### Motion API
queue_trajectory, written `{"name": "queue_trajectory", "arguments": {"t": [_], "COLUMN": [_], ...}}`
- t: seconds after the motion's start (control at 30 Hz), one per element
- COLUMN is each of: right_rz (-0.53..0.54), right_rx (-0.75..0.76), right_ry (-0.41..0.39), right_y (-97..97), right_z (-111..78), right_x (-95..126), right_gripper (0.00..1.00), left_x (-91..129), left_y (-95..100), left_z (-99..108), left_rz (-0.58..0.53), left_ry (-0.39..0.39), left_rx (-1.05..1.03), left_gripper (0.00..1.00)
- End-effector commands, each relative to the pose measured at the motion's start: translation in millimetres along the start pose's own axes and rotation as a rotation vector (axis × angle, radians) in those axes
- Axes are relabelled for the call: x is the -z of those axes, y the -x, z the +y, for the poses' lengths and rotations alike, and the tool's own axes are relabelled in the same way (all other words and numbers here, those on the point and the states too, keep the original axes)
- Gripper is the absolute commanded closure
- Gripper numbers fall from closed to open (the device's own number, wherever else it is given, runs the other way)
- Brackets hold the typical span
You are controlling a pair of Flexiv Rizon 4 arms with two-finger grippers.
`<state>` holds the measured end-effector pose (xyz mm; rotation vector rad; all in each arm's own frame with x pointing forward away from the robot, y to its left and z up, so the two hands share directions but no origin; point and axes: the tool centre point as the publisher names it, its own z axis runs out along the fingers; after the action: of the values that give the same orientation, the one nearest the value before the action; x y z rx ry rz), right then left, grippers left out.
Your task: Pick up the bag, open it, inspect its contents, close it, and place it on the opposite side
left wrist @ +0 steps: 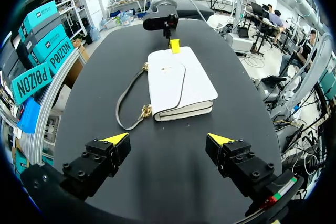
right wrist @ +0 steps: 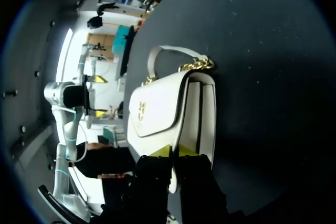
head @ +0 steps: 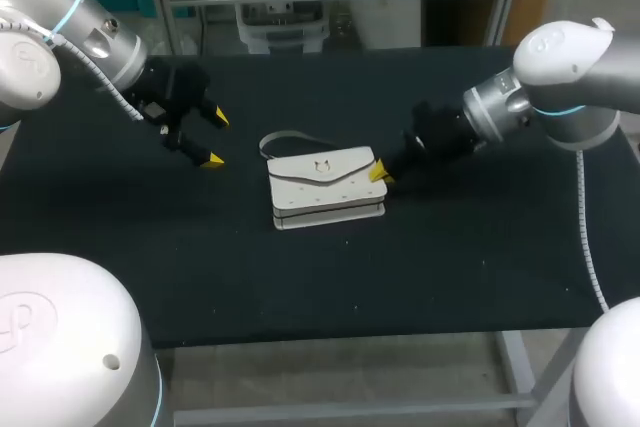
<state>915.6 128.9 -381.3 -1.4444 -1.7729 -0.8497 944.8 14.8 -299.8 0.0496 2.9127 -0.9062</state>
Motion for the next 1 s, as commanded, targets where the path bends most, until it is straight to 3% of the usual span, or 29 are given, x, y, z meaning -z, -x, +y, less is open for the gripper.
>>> {"name": "queue_trajectory", "arguments": {"t": [0.03,0.3,0.33,0.4,0.73,1.0], "right_rz": [-0.026,-0.016,-0.011,-0.005,-0.048,-0.216], "right_rx": [-0.002,-0.013,-0.014,-0.014,0.042,0.358], "right_ry": [0.085,0.088,0.083,0.073,0.042,-0.025], "right_y": [-6.7,-6.9,-6.7,-7.0,-19.8,-43.1], "right_z": [-15.3,-19.5,-19.5,-19.5,-26.5,-39.8], "right_x": [-1.0,-1.7,-1.3,0.5,44.6,67.5], "right_gripper": [1.00,1.00,0.81,0.00,0.00,0.00], "left_x": [-0.8,-0.8,-0.8,-0.8,-0.8,-0.8], "left_y": [-0.3,-0.3,-0.3,-0.3,-0.3,-0.3], "left_z": [0.6,0.6,0.6,0.6,0.6,0.6], "left_rz": [-0.002,-0.002,-0.002,-0.002,-0.002,-0.002], "left_ry": [-0.003,-0.003,-0.003,-0.003,-0.003,-0.003], "left_rx": [-0.001,-0.001,-0.001,-0.001,-0.001,-0.001], "left_gripper": [0.00,0.00,0.00,0.00,0.00,0.00]}}
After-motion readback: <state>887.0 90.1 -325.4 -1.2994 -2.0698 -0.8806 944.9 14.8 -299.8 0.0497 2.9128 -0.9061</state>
